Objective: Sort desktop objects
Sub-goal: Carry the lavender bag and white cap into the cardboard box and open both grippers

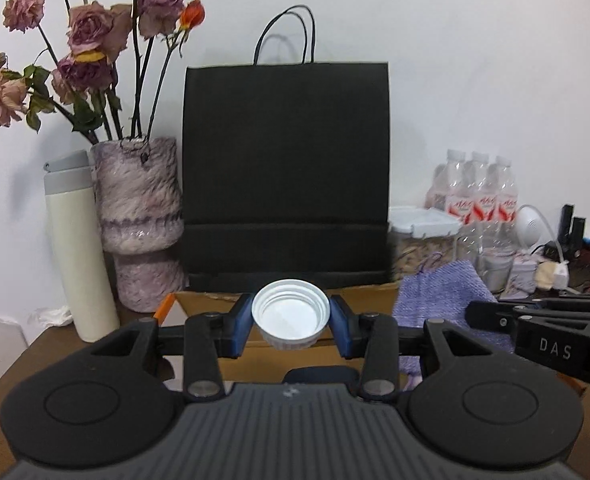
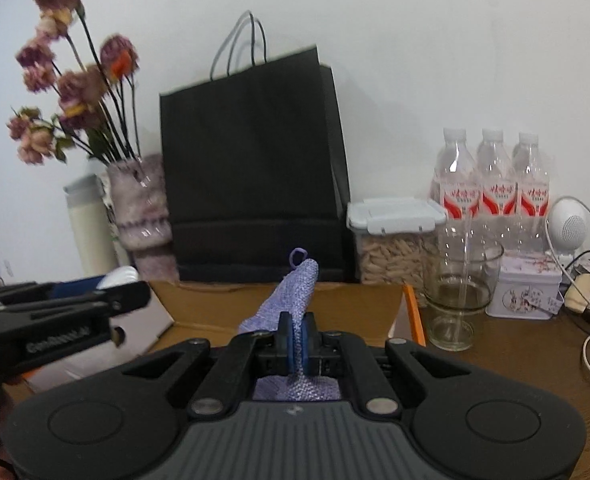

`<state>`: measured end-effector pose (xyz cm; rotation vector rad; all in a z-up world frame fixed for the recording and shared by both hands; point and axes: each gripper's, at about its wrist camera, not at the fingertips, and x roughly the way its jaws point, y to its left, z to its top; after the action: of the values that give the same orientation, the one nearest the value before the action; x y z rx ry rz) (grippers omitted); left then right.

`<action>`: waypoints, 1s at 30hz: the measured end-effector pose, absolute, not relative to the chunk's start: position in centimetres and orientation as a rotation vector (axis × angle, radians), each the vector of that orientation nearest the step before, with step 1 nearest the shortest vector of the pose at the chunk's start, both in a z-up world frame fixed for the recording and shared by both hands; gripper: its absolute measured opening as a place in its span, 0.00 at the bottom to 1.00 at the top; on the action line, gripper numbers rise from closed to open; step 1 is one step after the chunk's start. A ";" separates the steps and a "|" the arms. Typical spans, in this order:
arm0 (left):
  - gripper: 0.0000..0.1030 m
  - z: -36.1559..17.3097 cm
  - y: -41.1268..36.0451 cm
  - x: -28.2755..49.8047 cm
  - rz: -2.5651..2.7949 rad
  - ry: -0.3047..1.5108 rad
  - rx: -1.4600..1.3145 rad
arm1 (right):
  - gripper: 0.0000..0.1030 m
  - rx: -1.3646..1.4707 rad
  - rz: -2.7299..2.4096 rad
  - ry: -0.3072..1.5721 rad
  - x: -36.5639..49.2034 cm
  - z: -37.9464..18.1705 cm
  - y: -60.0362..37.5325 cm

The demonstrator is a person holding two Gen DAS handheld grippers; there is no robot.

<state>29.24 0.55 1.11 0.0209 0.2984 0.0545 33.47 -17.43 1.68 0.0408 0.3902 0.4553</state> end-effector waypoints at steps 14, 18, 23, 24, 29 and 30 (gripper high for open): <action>1.00 0.6 0.9 29.1 0.174 0.290 0.040 | 0.89 -0.051 0.383 0.418 32.8 0.3 -16.8; 1.00 0.7 1.3 29.1 0.191 0.298 0.024 | 0.94 -0.067 0.382 0.410 32.5 0.3 -16.6; 1.00 1.0 1.8 28.2 0.200 0.287 0.000 | 0.94 -0.065 0.380 0.377 31.6 0.9 -16.7; 1.00 1.1 2.0 27.9 0.202 0.284 0.000 | 0.95 -0.067 0.381 0.368 31.2 1.0 -16.7; 1.00 1.1 2.7 25.9 0.218 0.275 0.016 | 0.96 -0.121 0.369 0.322 28.9 1.0 -17.3; 1.00 1.1 3.0 25.4 0.224 0.277 0.019 | 0.96 -0.131 0.366 0.317 28.3 0.9 -17.5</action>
<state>25.40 2.97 1.06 0.0187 0.2775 0.2241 28.29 -17.48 0.85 -0.1306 0.3172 0.3662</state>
